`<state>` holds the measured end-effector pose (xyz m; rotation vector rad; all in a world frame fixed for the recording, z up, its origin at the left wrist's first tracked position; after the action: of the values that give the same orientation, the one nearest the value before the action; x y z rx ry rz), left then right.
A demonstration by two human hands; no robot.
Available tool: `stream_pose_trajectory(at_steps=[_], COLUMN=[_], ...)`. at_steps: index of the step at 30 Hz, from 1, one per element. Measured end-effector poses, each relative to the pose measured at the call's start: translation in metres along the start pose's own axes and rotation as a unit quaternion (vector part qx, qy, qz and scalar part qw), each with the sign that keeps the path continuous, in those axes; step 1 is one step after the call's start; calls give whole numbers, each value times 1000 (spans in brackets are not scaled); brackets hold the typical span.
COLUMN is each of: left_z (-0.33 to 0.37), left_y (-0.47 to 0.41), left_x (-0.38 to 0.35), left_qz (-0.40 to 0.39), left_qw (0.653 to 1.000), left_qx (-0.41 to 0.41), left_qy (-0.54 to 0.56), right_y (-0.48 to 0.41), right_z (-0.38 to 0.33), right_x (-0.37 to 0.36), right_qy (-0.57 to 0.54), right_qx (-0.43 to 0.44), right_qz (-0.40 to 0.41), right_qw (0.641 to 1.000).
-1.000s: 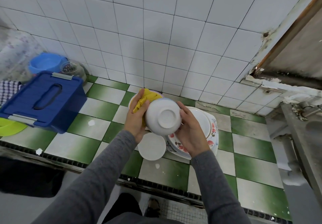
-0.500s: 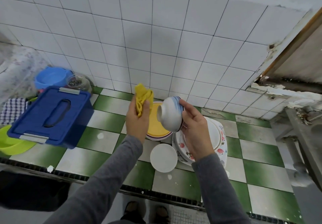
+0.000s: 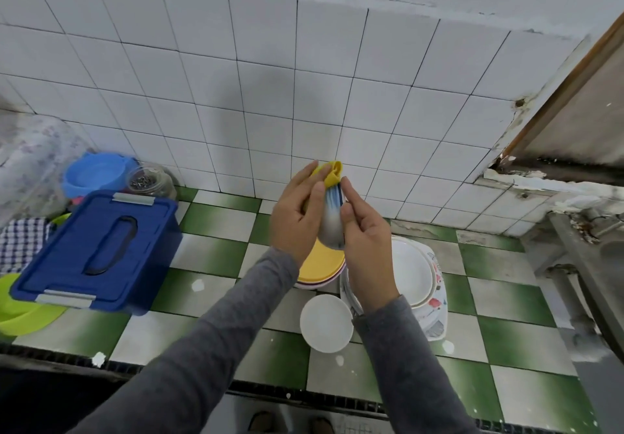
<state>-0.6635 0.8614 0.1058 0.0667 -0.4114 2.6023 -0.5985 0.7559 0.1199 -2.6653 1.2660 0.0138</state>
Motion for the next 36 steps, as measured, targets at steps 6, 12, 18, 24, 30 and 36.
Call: stream_pose_trajectory(at_steps=[6,12,18,24,30,36], left_z=[-4,6,12,9,11,23], left_y=[7,-16,-6,-14,-23,-31], left_x=[6,18,23,31,31,33], left_qz=[-15,13,-2,-44,-65,-37], left_qw=[983,999,965,973,991,979], left_qx=[-157,-26,-227,-212,-117,108], left_qy=[-88,-15,-128,-82,4,169], right_y=[-7,-1,-5,-2,-11,-18], right_z=[5,-4,-8,-7,-12,-23], right_x=[-4,-19,-19,-17,-12,-8], right_qy=[-23,-6,-57,-60,-94,-187], right_qx=[-23,17,-4,-16,-12,-34], right_qz=[21,-14,-2,-6,-23,12], right_qw=[999,1000,998,998,995,982])
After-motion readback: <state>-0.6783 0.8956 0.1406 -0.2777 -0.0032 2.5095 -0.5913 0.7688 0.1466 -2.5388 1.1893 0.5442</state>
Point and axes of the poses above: each hand's wrist, its own y-axis away from the middle knuckle, its own x-axis out of the back of the hand, z = x × y, the point moved 5 cm from there along -y, towards the middle knuckle, and after that the axes turned 6 degrees about x, right-handed, at the moved point
